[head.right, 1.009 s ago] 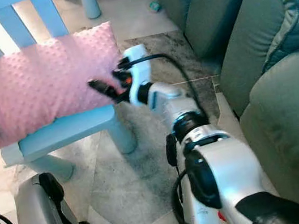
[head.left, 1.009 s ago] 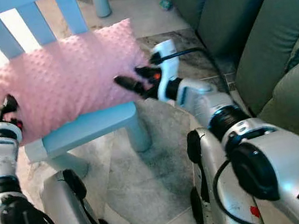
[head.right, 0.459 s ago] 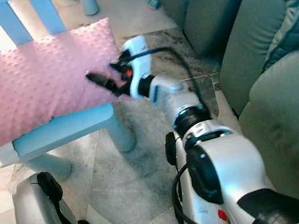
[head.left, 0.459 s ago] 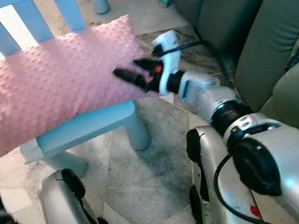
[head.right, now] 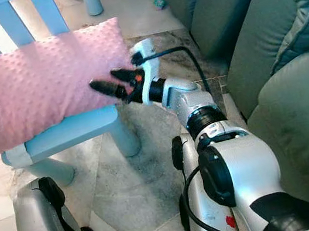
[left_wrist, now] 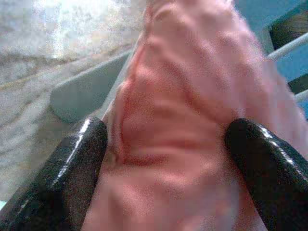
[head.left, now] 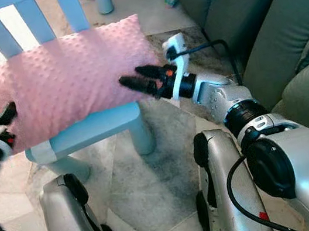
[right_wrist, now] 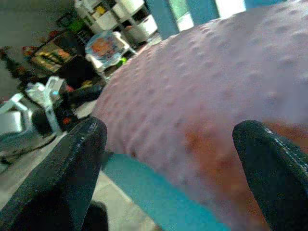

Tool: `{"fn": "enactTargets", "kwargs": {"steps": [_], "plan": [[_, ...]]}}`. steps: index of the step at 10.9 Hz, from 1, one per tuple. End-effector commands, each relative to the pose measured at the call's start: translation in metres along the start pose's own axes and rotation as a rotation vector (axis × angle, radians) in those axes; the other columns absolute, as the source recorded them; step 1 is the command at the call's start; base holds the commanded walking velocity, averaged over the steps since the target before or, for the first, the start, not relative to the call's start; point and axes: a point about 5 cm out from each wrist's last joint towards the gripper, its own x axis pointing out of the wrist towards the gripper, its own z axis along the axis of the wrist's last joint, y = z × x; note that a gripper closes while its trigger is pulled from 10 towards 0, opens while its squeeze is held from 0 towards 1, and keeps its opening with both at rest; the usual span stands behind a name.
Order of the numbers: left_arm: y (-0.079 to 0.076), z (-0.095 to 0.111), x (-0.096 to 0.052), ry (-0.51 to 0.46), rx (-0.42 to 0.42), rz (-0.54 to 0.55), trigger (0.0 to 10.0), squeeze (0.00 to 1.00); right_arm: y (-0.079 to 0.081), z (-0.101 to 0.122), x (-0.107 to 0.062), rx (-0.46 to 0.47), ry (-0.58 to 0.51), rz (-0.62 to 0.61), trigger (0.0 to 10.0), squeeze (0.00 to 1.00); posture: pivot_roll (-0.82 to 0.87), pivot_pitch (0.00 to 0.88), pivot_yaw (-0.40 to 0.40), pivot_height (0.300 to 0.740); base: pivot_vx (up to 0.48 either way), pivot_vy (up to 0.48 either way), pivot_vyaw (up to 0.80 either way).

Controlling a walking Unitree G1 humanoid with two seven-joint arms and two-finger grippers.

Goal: Move the pillow to the sofa

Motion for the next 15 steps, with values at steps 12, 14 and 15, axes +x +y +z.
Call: {"fn": "enactTargets", "kwargs": {"steps": [12, 14, 15], "plan": [[-0.001, -0.027, -0.008, 0.334, 0.347, -0.231, 10.0, 0.0, 0.015, -0.034, 0.006, 0.073, 0.184, 0.152, 10.0, 0.0, -0.12, 0.346, -0.027, 0.36, 0.0, 0.0, 0.0], [-0.001, -0.025, -0.01, 0.357, 0.325, -0.257, 10.0, 0.0, 0.014, -0.038, 0.002, 0.08, 0.193, 0.169, 10.0, 0.0, -0.12, 0.345, -0.029, 0.36, 0.0, 0.0, 0.0], [0.002, -0.022, -0.01, 0.347, 0.331, -0.235, 10.0, 0.0, 0.013, -0.033, -0.001, 0.089, 0.188, 0.19, 10.0, 0.0, -0.12, 0.345, -0.03, 0.36, 0.0, 0.0, 0.0]]}}
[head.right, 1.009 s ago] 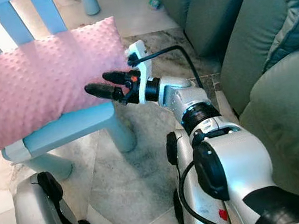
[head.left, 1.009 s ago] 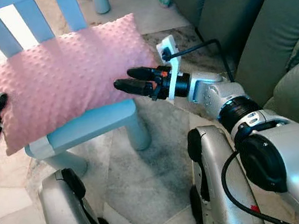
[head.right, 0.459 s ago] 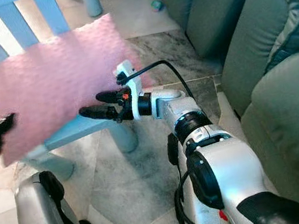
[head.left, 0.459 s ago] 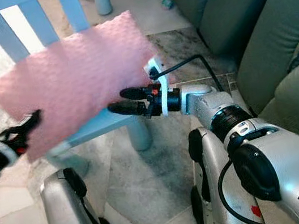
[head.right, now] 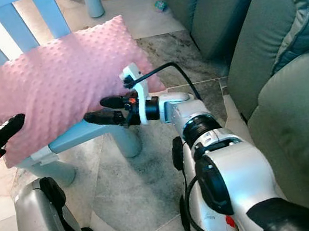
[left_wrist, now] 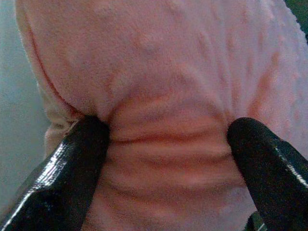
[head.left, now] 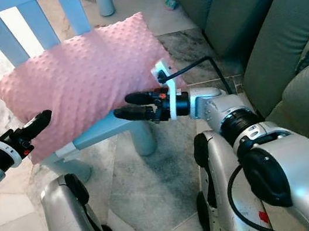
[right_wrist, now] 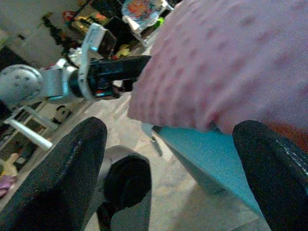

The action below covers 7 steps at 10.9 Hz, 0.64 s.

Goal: Move the pillow to the sofa

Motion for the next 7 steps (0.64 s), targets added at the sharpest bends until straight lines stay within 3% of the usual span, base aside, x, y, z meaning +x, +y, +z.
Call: {"fn": "enactTargets", "kwargs": {"steps": [1, 2, 3, 4, 6, 7], "plan": [[0.007, 0.003, -0.007, 0.005, 0.013, 0.041, 10.0, 0.0, 0.001, 0.004, -0.003, 0.0, 0.005, 0.039, 10.0, 0.0, -0.12, 0.343, -0.034, 0.36, 0.0, 0.0, 0.0], [0.009, 0.005, -0.009, -0.007, 0.012, 0.058, 10.0, 0.0, 0.001, 0.013, -0.009, -0.004, -0.01, 0.068, 10.0, 0.0, -0.12, 0.343, -0.034, 0.36, 0.0, 0.0, 0.0], [0.016, 0.007, -0.014, -0.027, 0.023, 0.095, 10.0, 0.0, -0.001, 0.042, -0.034, -0.048, -0.059, 0.1, 10.0, 0.0, -0.13, 0.337, -0.048, 0.36, 0.0, 0.0, 0.0], [0.017, 0.007, -0.015, -0.031, 0.029, 0.101, 10.0, 0.0, -0.003, 0.053, -0.05, -0.096, -0.08, 0.096, 10.0, 0.0, -0.13, 0.336, -0.049, 0.36, 0.0, 0.0, 0.0], [0.022, 0.01, -0.02, -0.039, 0.033, 0.123, 10.0, 0.0, -0.014, 0.064, -0.068, -0.153, -0.122, -0.084, 10.0, 0.0, -0.13, 0.335, -0.048, 0.36, 0.0, 0.0, 0.0], [0.023, 0.01, -0.021, -0.041, 0.032, 0.124, 10.0, 0.0, -0.017, 0.064, -0.067, -0.166, -0.121, -0.138, 10.0, 0.0, -0.12, 0.333, -0.05, 0.36, 0.0, 0.0, 0.0]]}}
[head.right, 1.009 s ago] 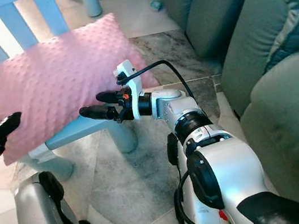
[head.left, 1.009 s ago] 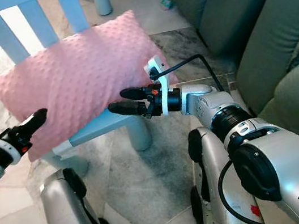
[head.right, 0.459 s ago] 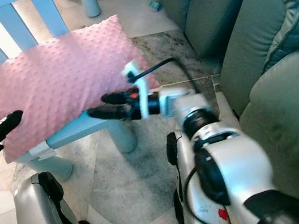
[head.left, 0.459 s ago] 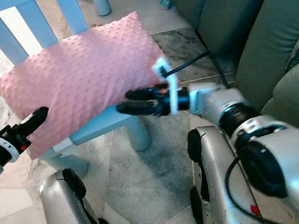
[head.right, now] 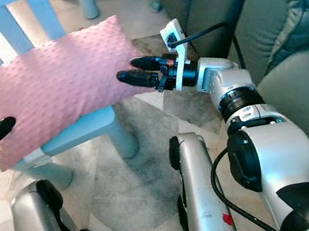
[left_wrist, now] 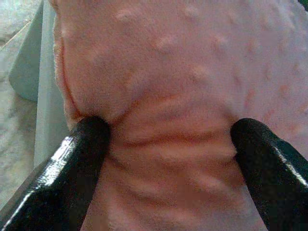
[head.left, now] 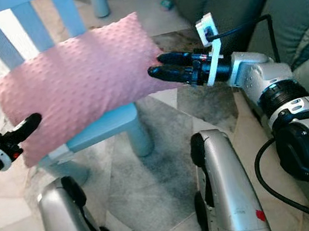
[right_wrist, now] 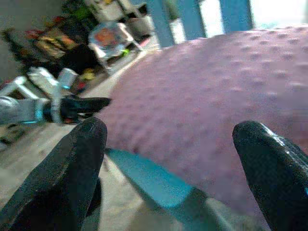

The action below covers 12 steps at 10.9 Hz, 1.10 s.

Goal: Move the pillow to the sofa

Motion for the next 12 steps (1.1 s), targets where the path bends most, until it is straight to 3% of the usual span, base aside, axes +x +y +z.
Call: {"fn": "enactTargets", "kwargs": {"steps": [1, 3, 7, 9, 11, 12], "plan": [[0.007, 0.002, -0.008, 0.002, 0.006, 0.024, 10.0, 0.0, 0.0, -0.001, 0.009, -0.029, -0.004, -0.064, 10.0, 0.0, -0.12, 0.337, -0.054, 0.36, 0.0, 0.0, 0.0], [0.005, 0.001, -0.01, 0.008, 0.008, 0.003, 10.0, 0.0, 0.003, -0.018, 0.035, -0.096, 0.008, -0.228, 10.0, 0.0, -0.09, 0.349, -0.06, 0.36, 0.0, 0.0, 0.0], [0.005, 0.002, -0.021, 0.016, 0.006, -0.007, 10.0, 0.0, 0.024, -0.045, 0.07, -0.155, 0.059, -0.247, 10.0, 0.0, -0.03, 0.37, -0.063, 0.36, 0.0, 0.0, 0.0], [0.007, 0.003, -0.026, 0.018, 0.009, 0.003, 10.0, 0.0, 0.021, -0.035, 0.073, -0.203, 0.022, -0.339, 10.0, 0.0, -0.01, 0.378, -0.065, 0.36, 0.0, 0.0, 0.0], [0.009, 0.002, -0.031, 0.022, 0.01, 0.019, 10.0, 0.0, 0.012, -0.013, 0.064, -0.179, -0.078, -0.415, 10.0, 0.0, -0.01, 0.38, -0.066, 0.36, 0.0, 0.0, 0.0], [0.009, 0.003, -0.031, 0.023, 0.013, 0.023, 10.0, 0.0, 0.001, 0.002, 0.051, -0.146, -0.138, -0.493, 10.0, 0.0, 0.0, 0.386, -0.063, 0.36, 0.0, 0.0, 0.0]]}}
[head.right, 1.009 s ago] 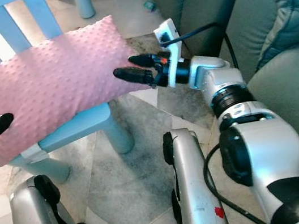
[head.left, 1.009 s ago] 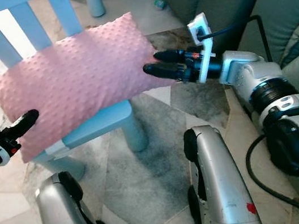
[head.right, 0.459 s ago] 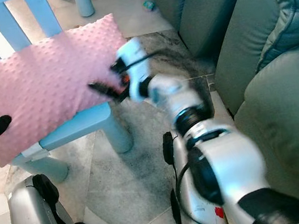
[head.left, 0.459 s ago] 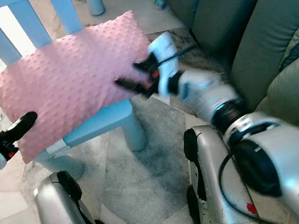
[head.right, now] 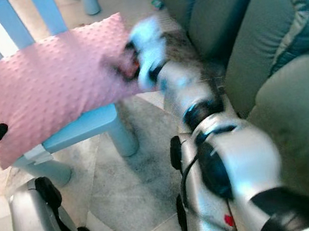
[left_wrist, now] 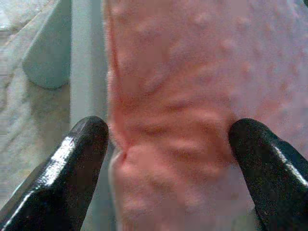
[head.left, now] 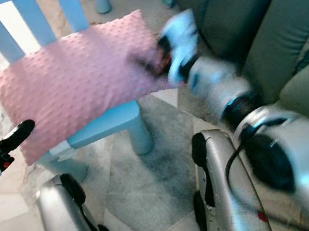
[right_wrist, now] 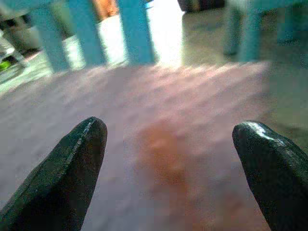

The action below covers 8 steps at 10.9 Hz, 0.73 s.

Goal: Move the pillow to the sofa

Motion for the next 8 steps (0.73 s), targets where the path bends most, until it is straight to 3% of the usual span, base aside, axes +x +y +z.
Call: {"fn": "enactTargets", "kwargs": {"steps": [1, 3, 7, 8], "plan": [[0.006, 0.003, -0.01, 0.003, 0.007, 0.041, 10.0, 0.0, -0.005, -0.006, -0.003, 0.017, 0.032, -0.045, 10.0, 0.0, 0.0, 0.386, -0.063, 0.36, 0.0, 0.0, 0.0], [0.002, 0.005, -0.009, -0.004, 0.005, 0.017, 10.0, 0.0, -0.008, -0.028, -0.01, 0.022, 0.125, -0.072, 10.0, 0.0, 0.0, 0.39, -0.06, 0.36, 0.0, 0.0, 0.0], [-0.005, 0.008, -0.015, 0.009, 0.007, -0.017, 10.0, 0.0, 0.012, -0.059, -0.009, 0.035, 0.243, -0.04, 10.0, 0.0, 0.05, 0.406, -0.05, 0.36, 0.0, 0.0, 0.0], [-0.004, 0.008, -0.018, 0.008, 0.001, -0.019, 9.6, 0.0, 0.017, -0.066, -0.009, 0.1, 0.254, -0.047, 10.0, 0.0, 0.05, 0.408, -0.048, 0.36, 0.0, 0.0, 0.0]]}}
